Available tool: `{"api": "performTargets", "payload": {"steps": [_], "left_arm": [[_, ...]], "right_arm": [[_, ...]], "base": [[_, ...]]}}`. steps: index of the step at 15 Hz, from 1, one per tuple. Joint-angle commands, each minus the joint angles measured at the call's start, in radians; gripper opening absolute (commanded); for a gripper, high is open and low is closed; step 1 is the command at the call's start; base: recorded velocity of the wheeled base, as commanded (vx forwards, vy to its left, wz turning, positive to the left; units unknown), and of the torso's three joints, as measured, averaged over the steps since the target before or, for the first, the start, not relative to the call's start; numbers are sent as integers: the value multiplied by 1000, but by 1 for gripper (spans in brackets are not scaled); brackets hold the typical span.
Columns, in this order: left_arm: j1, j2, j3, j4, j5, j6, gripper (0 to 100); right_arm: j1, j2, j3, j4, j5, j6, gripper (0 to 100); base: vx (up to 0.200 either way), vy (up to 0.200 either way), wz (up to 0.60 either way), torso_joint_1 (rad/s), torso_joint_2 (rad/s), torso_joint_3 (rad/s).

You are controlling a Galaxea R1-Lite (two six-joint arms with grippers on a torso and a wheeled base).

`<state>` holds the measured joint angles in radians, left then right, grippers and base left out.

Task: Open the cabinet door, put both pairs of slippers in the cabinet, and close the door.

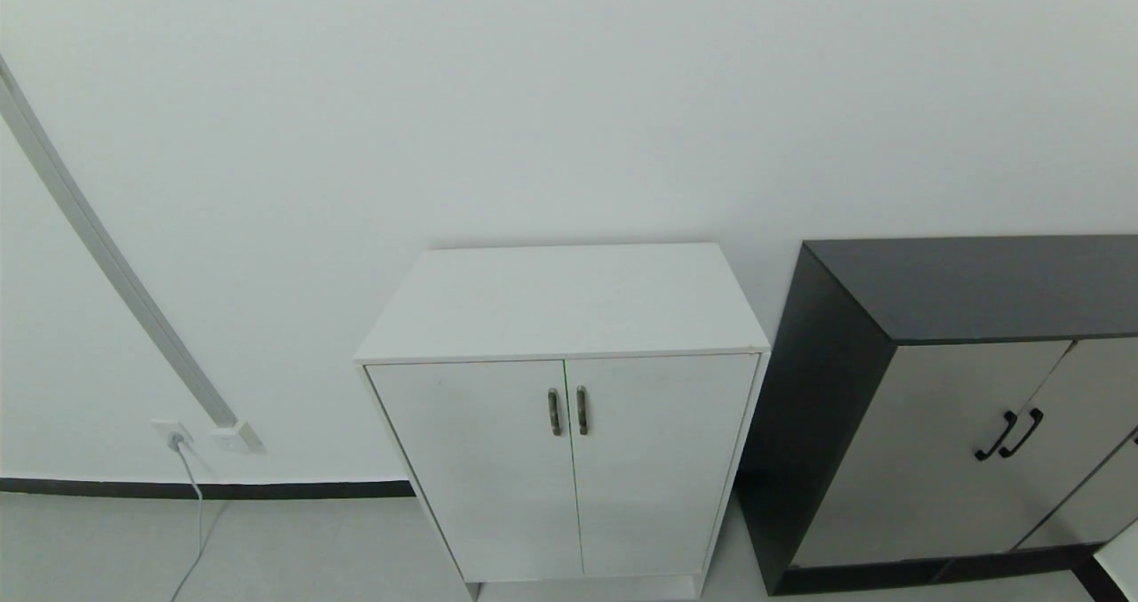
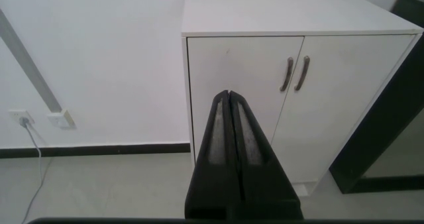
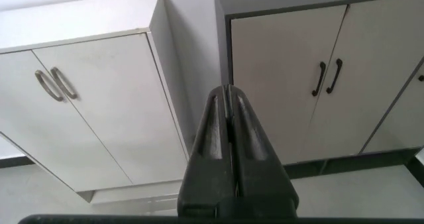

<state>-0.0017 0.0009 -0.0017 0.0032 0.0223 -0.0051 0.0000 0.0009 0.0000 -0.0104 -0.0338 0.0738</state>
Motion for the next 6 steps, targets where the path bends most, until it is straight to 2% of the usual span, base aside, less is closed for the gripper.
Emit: {"api": "performTargets", "payload": {"steps": [1, 6], "left_arm": [[0, 1, 0, 0, 1, 1, 0], [0, 1, 0, 0, 1, 2, 0]], "right_arm": [[0, -1, 0, 0, -1, 0, 0], [0, -1, 0, 0, 2, -8, 0]], "base": [[0, 0, 0, 0, 0, 0], [0, 0, 0, 0, 0, 0]]}}
